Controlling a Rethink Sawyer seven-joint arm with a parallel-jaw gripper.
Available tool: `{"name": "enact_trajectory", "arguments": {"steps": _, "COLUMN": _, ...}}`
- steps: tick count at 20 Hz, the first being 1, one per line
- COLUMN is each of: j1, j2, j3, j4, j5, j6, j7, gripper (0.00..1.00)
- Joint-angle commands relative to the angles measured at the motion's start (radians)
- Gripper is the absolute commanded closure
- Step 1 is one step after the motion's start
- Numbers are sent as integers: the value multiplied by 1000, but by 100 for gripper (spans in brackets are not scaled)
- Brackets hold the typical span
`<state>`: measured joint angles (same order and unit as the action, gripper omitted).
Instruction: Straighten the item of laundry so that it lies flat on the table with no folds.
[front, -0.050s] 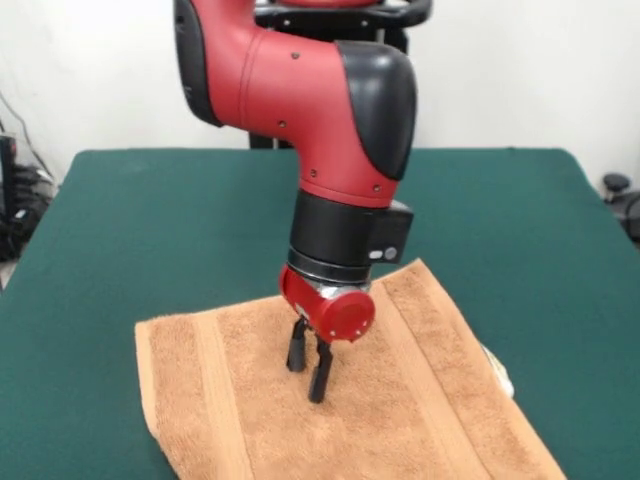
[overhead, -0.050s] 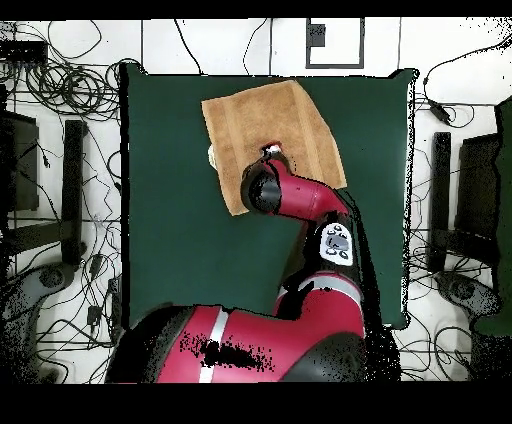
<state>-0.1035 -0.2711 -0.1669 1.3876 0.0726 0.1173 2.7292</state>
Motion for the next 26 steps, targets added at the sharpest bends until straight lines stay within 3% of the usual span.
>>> {"name": "enact_trajectory", "arguments": {"steps": 1, "j1": -52, "j2": 105, "j3": 79, "j4": 132, "j5": -96, "j6": 418, "j7": -155, "gripper": 0}}
{"name": "enact_trajectory", "arguments": {"steps": 26, "j1": -35, "j2": 63, "j3": 110, "j4": 208, "j5": -74, "j6": 481, "j7": -67, "gripper": 0}}
